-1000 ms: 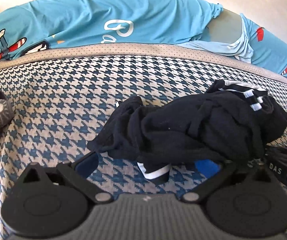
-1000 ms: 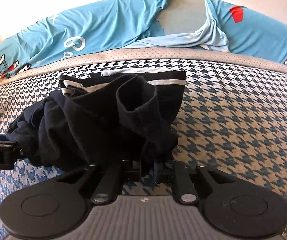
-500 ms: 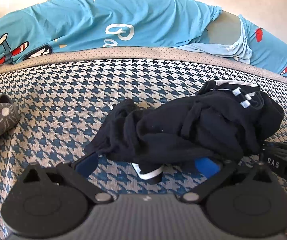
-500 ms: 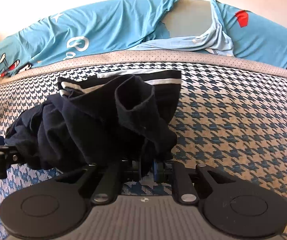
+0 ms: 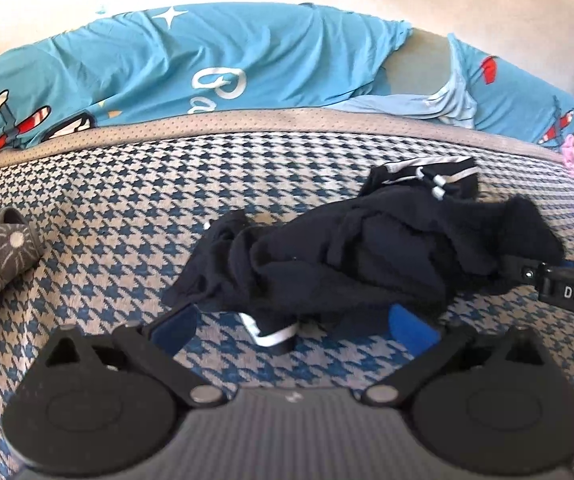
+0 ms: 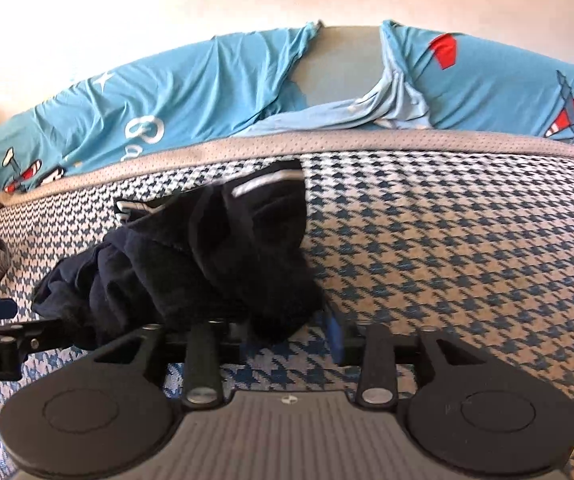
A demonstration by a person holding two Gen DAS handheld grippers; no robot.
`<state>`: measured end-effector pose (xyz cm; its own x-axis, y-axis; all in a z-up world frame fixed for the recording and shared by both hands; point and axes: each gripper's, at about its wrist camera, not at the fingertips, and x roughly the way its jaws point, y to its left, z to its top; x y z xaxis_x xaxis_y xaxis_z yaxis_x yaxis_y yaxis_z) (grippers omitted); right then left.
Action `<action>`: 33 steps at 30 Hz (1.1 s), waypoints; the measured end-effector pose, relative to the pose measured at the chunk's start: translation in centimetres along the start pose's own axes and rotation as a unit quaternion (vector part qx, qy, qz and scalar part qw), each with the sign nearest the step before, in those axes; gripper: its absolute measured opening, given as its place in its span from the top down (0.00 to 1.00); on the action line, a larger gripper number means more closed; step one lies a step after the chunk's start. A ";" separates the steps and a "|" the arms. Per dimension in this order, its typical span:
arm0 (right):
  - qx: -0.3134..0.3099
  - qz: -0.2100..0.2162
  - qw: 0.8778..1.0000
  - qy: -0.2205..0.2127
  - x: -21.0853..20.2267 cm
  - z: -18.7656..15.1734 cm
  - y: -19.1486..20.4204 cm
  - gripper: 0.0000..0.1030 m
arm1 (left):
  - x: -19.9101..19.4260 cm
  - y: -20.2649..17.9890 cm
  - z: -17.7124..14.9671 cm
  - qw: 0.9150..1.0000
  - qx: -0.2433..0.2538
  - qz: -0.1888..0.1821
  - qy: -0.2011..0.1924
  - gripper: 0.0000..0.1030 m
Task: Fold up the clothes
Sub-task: 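Open the right gripper and release the black garment on the bed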
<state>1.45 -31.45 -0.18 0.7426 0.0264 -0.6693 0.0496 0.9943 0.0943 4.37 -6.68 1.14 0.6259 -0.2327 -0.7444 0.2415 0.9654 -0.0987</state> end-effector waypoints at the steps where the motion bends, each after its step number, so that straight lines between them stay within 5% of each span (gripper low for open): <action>1: 0.001 0.003 1.000 -0.003 -0.3 0.0 -0.2 0.60 | -0.4 -0.2 0.0 1.000 0.003 -0.008 -0.004 0.00; 8: -0.005 0.021 1.000 -0.016 -2.1 -0.3 -0.9 0.57 | -2.2 -1.0 0.1 0.999 0.021 -0.017 -0.037 0.00; 19: -0.020 0.074 0.995 -0.065 -4.6 0.4 -0.4 0.45 | -0.8 3.1 2.0 0.995 -0.087 0.021 -0.042 0.00; 27: -0.084 0.102 0.990 -0.057 -2.1 0.0 3.6 0.45 | 2.1 4.7 2.6 0.990 -0.135 0.042 -0.022 0.00; 33: -0.122 0.086 0.987 -0.061 0.2 -0.4 5.8 0.45 | 3.9 5.2 2.4 0.988 -0.146 0.040 -0.006 0.00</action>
<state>1.59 -25.66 -0.03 0.8012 0.2000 -0.5640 -0.2366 0.9716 0.0084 9.86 -2.87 -0.70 0.6430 -0.1537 -0.7503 -0.0331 0.9732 -0.2277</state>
